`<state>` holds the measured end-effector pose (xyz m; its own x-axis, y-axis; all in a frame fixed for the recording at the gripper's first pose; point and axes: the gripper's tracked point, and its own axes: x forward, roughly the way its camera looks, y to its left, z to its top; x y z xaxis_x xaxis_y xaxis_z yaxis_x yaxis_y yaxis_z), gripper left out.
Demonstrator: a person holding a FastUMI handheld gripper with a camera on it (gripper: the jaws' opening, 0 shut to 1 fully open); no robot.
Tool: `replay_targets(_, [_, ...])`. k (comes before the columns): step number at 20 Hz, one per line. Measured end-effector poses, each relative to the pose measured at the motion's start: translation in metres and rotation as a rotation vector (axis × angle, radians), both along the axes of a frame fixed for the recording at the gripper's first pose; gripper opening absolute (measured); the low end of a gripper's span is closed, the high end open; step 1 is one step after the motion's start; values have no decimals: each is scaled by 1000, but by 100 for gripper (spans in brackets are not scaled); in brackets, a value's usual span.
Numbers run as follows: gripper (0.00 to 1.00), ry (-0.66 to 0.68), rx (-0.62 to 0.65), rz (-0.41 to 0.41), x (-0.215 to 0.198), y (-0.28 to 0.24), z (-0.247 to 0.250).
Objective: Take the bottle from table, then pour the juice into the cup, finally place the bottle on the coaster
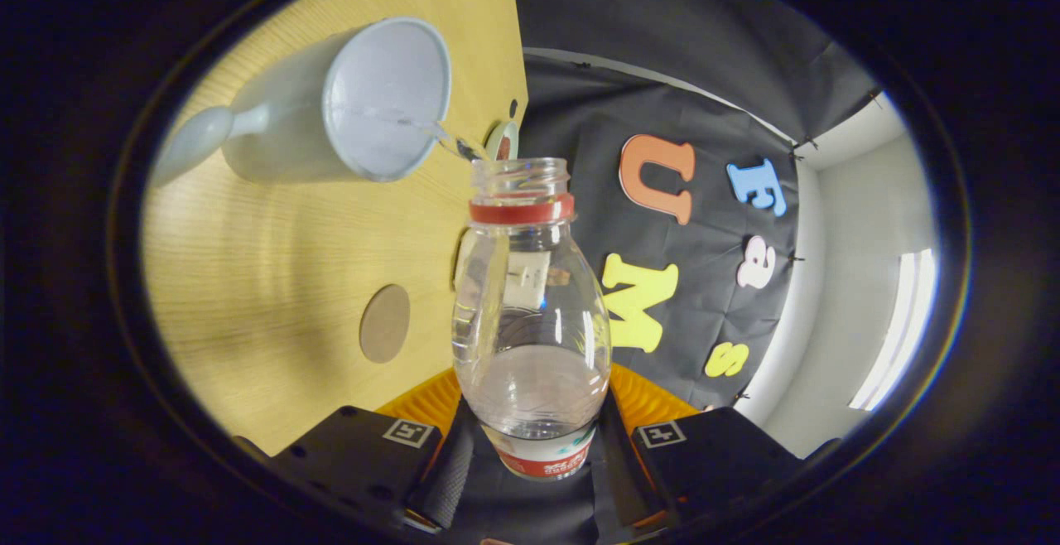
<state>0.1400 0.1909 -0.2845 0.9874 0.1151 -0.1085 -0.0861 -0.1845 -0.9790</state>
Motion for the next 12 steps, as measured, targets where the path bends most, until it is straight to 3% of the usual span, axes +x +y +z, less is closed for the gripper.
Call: replay_targets(12, [75, -17, -44, 19, 2, 4, 8])
